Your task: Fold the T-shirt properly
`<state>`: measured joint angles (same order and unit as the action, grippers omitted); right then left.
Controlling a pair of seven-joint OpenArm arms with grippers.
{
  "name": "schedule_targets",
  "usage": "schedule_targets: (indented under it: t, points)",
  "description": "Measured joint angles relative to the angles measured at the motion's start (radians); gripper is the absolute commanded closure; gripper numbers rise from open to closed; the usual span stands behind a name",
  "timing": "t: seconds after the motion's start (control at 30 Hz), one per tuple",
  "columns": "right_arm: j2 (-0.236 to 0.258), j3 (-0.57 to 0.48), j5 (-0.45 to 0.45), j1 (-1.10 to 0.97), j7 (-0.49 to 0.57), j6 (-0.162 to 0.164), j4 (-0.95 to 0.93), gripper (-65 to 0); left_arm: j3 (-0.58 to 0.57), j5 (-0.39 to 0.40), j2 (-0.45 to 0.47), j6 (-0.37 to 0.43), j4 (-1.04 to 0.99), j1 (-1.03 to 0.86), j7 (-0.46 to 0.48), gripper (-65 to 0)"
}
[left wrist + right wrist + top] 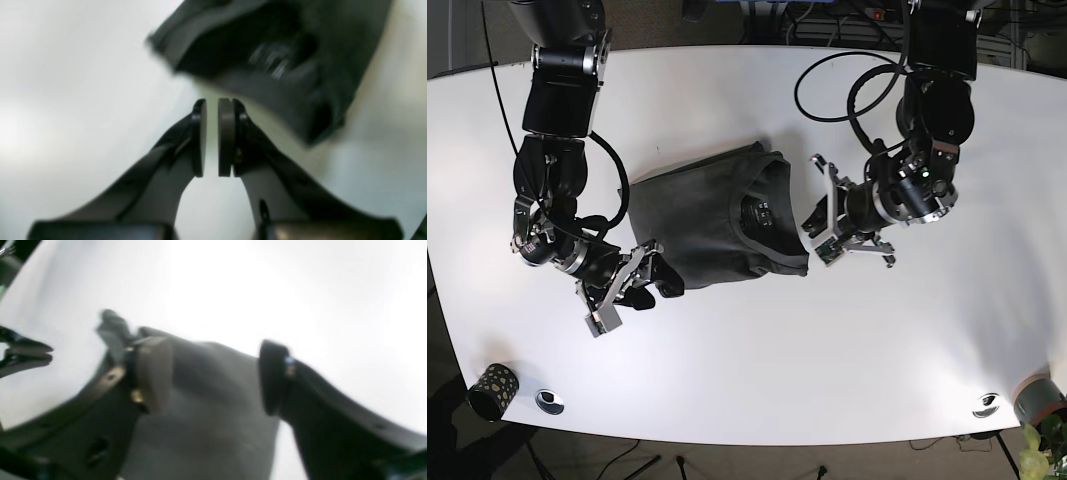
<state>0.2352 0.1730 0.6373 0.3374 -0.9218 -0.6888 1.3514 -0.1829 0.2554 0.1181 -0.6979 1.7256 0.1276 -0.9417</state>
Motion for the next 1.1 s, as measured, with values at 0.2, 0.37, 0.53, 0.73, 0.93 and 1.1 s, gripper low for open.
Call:
schedule_targets:
  t: [0.2,0.37,0.53,0.73,0.93,1.1]
  points:
    - [-0.038,0.000,-0.231,0.030,0.013,-0.003,-0.044,-10.9,-0.081,0.003,-0.097,0.000,-0.124,0.045,0.011,-4.7]
    - [-0.092,0.000,-0.402,0.047,0.179,-0.007,-0.179,-10.9,-0.085,0.004,-0.156,0.000,-0.221,0.066,0.012,-4.7]
    - [-0.104,0.001,-0.470,0.048,0.345,-0.007,-0.358,-10.9,-0.081,0.005,-0.159,0.001,-0.321,0.075,0.015,-4.7]
    - [-0.072,0.003,-0.456,0.064,0.422,-0.011,-0.433,-10.5,-0.085,0.029,-0.116,-0.004,-0.480,0.113,0.052,-4.7]
    - [-0.054,0.000,-0.366,0.040,0.381,-0.008,-0.395,-10.3,-0.115,0.084,-0.035,-0.021,-0.673,0.216,0.243,-4.9]
    - [-0.021,-0.001,-0.318,-0.005,0.282,-0.003,-0.261,-10.5,-0.119,0.048,0.013,-0.018,-0.711,0.295,0.239,-4.4]
